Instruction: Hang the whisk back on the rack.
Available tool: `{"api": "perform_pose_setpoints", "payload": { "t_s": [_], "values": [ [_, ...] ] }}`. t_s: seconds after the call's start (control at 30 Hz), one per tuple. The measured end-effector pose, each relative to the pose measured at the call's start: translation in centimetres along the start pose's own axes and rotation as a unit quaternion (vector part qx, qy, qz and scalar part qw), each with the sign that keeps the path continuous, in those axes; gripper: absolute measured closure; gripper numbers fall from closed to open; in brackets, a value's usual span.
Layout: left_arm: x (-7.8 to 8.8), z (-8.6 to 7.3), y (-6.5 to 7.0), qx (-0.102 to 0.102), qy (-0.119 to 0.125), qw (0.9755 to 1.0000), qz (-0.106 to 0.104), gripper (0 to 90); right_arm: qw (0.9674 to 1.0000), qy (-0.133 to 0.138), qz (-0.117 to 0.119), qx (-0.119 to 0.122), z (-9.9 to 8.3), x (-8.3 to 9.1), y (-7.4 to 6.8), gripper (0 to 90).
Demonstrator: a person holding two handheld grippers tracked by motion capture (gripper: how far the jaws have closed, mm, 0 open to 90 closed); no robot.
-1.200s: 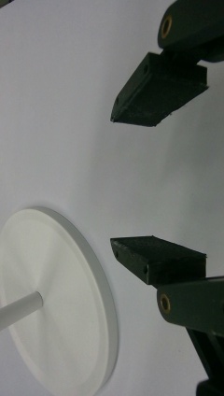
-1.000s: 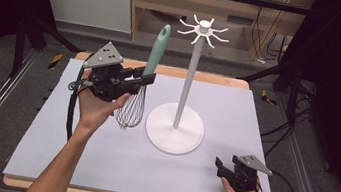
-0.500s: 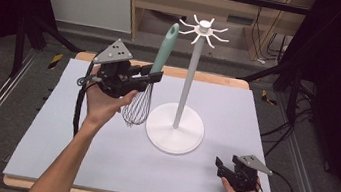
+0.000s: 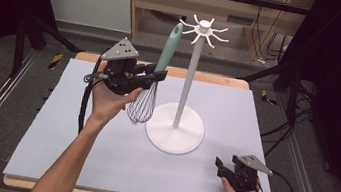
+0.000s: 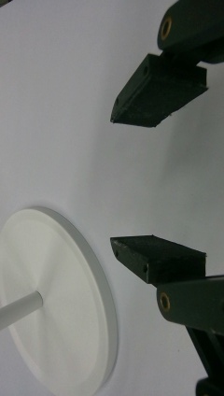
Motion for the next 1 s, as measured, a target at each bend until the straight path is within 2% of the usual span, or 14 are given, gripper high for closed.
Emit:
{"api": "perform_pose_setpoints", "payload": {
  "t_s": [0.63,1.0],
  "values": [
    [-1.6,0.0,-0.1,-0.008,-0.016,0.9998,0.004,68.8,1.0,0.001,0.004,-0.002,0.0,0.1,-0.1,35.3],
    [-2.1,0.0,-0.3,-0.018,-0.028,0.9994,0.013,68.9,1.0,0.001,0.006,0.0,0.0,0.0,-0.1,35.9]
  ]
}}
Point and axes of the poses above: each handheld gripper's, and its own axes: x roughly backward along the jaws, z roughly out of its top, y roughly to its right, the point moved 9 cm from there along -x, roughly forward along the jaws, and after that the axes turned 13 degrees about x, right-handed, at the moved point
